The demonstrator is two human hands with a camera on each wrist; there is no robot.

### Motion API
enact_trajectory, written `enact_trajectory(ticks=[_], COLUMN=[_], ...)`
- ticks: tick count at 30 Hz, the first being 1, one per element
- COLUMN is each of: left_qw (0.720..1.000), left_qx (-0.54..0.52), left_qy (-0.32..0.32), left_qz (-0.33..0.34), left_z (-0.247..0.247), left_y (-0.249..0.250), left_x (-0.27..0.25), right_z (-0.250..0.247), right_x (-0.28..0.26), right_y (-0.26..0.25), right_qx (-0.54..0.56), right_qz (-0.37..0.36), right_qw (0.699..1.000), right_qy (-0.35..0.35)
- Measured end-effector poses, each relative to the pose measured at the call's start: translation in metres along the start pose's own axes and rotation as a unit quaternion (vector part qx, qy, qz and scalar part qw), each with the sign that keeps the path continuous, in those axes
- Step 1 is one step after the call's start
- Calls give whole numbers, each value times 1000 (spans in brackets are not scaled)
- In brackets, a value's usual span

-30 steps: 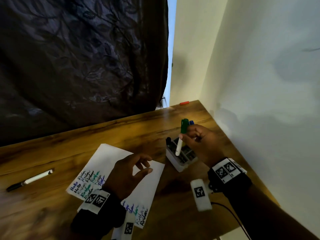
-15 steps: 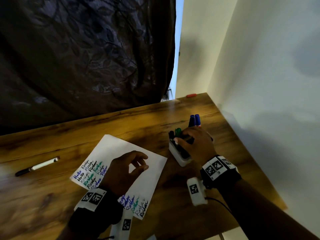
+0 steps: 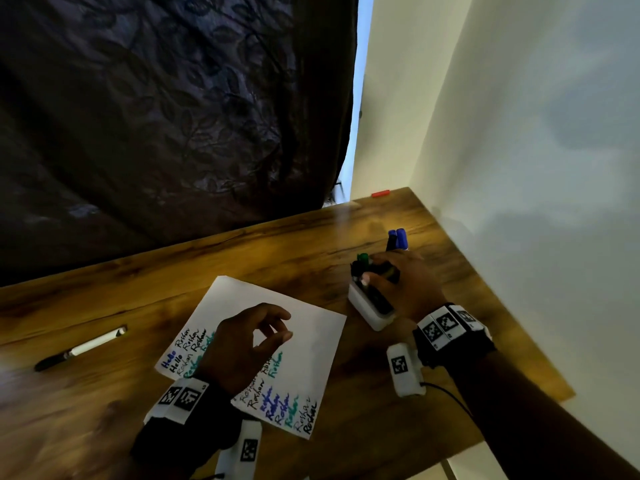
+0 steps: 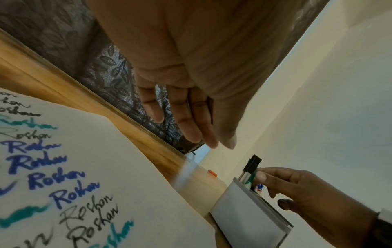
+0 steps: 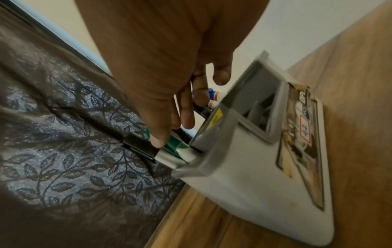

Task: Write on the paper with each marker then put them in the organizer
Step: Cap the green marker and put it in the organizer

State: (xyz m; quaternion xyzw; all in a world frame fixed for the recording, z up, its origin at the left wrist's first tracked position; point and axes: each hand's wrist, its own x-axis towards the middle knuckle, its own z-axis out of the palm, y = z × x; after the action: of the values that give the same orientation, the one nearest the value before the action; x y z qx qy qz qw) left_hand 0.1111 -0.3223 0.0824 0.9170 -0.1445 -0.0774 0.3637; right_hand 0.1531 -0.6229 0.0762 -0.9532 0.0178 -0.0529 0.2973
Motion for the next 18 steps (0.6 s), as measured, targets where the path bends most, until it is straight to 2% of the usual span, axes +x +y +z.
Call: enact_trajectory(ticks=[4,7,9,10,12,14,18], left_qw=[1000,999,997,995,987,967,924], left_qx=[12,10,29,41,70,169,203], left_qy=[-4,13,48,62,58,39,132], left_qz=[-11,-37,-44,-60,-134,-189,-295], left_z=[-18,-37,-52,-61,-82,-100,-131], left_y=[-18,-45,-72,-87,-120,-160,-224], left_x=[-4,-9,-12,-13,-17,-23,-52], right_z=[-5,-5,2,7,26,49,90], right_x=[-5,-10,-12,-13,-15,-18,-30], right_y=[-16,-56,-92,-108,-134,-156,-190], right_qx=[9,0,4,2,-18,-33,21], right_qz=[2,-70,-126,-143,-165,-198,-239], right_qw=[998,992,986,984,983,978,970], right_qy=[58,100,112,105,74,52,-35])
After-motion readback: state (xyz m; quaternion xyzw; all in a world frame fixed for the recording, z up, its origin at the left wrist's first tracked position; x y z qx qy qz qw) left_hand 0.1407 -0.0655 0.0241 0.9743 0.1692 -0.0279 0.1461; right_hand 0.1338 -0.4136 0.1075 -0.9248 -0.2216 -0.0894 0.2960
